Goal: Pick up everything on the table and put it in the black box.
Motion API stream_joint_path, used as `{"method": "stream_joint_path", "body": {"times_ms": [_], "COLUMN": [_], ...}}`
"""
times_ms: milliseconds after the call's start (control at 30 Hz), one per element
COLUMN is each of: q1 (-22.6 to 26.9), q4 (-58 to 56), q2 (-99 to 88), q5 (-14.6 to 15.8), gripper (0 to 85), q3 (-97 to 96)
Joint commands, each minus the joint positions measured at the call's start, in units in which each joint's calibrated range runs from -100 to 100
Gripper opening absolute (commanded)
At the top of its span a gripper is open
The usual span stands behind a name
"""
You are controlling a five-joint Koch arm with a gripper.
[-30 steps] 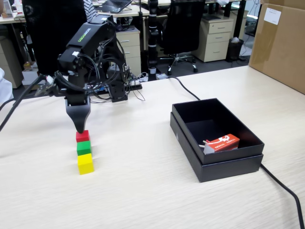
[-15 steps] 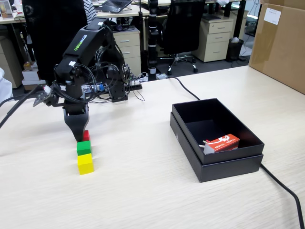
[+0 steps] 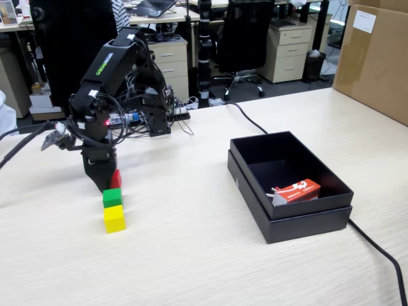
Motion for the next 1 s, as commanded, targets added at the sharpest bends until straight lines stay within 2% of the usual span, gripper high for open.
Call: {"method": "stream_joint_path", "body": {"times_ms": [0, 67, 100, 333, 600, 767, 833, 900, 967], "q1": [0.2, 0.3, 0.4, 1.8, 6.2, 14.2, 16.8, 22.4, 25.3], "q4": [0.4, 1.0, 1.5, 1.6, 0.4, -3.1, -4.2, -4.6, -4.6], "q2": [-0.5, -0.5, -1.0, -11.6, -31.8, -49.2, -51.7, -53.0, -51.1], "q5": [0.8, 1.0, 1.0, 1.3, 3.2, 7.5, 9.0, 11.8, 13.2], "gripper": [17.4, 9.6, 2.5, 2.1, 0.9, 0.9, 0.9, 0.9, 0.9], "q3": [2.8, 2.8, 2.8, -0.5, -8.3, -6.6, -3.9, 2.0, 6.9]}}
